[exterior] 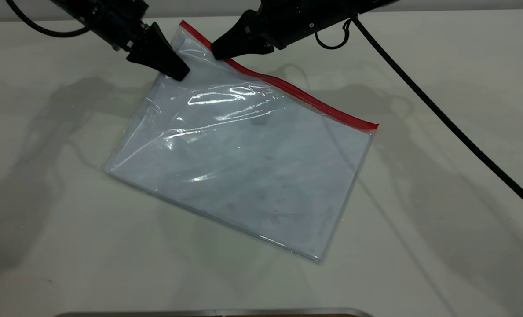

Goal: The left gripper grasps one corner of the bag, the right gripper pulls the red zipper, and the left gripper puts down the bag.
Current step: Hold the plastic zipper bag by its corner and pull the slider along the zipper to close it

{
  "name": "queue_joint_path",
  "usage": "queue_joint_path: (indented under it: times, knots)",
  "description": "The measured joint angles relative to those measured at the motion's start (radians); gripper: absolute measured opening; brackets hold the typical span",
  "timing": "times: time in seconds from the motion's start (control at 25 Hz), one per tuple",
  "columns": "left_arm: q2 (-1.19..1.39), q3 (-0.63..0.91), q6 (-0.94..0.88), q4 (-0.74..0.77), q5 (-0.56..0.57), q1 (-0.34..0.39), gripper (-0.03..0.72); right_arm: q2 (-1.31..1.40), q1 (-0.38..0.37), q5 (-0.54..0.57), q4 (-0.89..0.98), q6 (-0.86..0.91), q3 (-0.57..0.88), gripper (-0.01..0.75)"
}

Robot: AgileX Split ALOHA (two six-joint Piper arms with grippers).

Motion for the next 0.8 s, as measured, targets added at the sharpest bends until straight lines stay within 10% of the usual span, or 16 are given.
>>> queue_joint_path:
  times: [0.8]
  knots:
    - [0.0,0.0,0.048,-0.274,-0.005,0.052,0.052,-0.005,-0.107,0.009,-0.088,-0.004,-0.002,0.038]
